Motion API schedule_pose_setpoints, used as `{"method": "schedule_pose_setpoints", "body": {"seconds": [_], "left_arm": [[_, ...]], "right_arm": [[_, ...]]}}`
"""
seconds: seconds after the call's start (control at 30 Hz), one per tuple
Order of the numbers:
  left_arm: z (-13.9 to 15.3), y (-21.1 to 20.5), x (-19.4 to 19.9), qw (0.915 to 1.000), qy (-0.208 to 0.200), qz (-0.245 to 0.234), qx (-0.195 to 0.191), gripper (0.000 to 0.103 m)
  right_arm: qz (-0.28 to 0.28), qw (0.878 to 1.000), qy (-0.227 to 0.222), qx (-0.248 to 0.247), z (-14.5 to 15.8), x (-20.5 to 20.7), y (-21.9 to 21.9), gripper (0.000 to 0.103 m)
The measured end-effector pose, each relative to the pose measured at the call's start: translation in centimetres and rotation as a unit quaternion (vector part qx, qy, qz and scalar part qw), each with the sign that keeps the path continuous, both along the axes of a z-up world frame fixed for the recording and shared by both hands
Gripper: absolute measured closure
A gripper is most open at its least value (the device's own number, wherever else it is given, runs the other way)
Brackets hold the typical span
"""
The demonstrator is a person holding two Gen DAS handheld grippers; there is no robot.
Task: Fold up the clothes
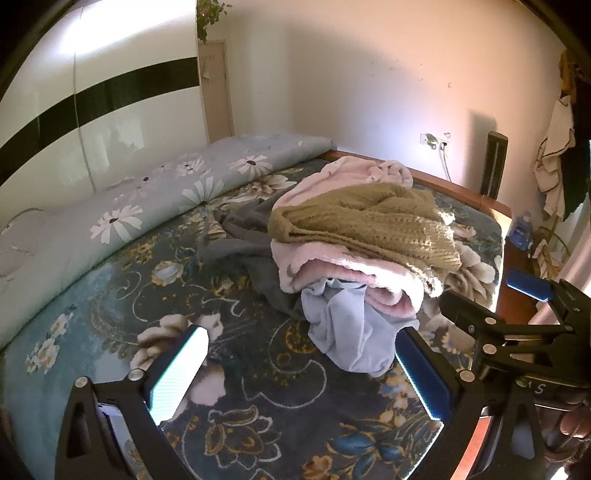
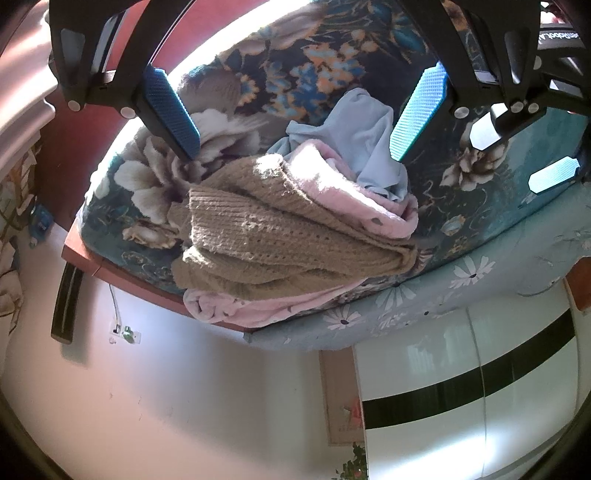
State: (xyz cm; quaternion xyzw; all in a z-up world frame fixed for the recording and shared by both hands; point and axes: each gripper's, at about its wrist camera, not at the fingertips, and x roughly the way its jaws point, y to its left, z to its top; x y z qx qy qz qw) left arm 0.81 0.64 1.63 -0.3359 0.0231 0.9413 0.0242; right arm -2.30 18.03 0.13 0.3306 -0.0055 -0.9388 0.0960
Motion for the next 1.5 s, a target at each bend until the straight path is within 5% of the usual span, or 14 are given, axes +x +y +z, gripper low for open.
{"method": "schedule_pose_setpoints", "body": {"seconds": [0.4,0.77,0.83,1.03,1.27,1.5], "left_arm": [[-0.3,-3.5,1.3,0.9987,0.017,0.047,0.01,0.0],[0.1,-8.2,5.0,0.9942,0.047,0.096,0.003,0.0],[0.1,-9.1,5.4,0.993,0.05,0.107,0.006,0.0],[-0.2,-11.5,6.9,0.9898,0.05,0.133,0.011,0.0],[-1.4,-14.3,7.5,0.9846,0.035,0.161,0.058,0.0],[-1.4,-15.3,8.7,0.9827,0.041,0.174,0.048,0.0]], "right_arm": [[0.045,0.997,-0.028,-0.062,-1.0,-2.2,0.5,0.0],[0.103,0.985,-0.049,-0.129,0.2,-9.7,-1.8,0.0],[0.118,0.987,-0.054,-0.093,0.2,-10.8,-3.6,0.0],[0.134,0.983,-0.011,0.126,-1.3,-13.4,-7.5,0.0],[0.152,0.981,-0.02,0.116,-1.7,-13.7,-6.2,0.0],[0.156,0.979,-0.014,0.129,-1.4,-12.1,-4.6,0.003]]}}
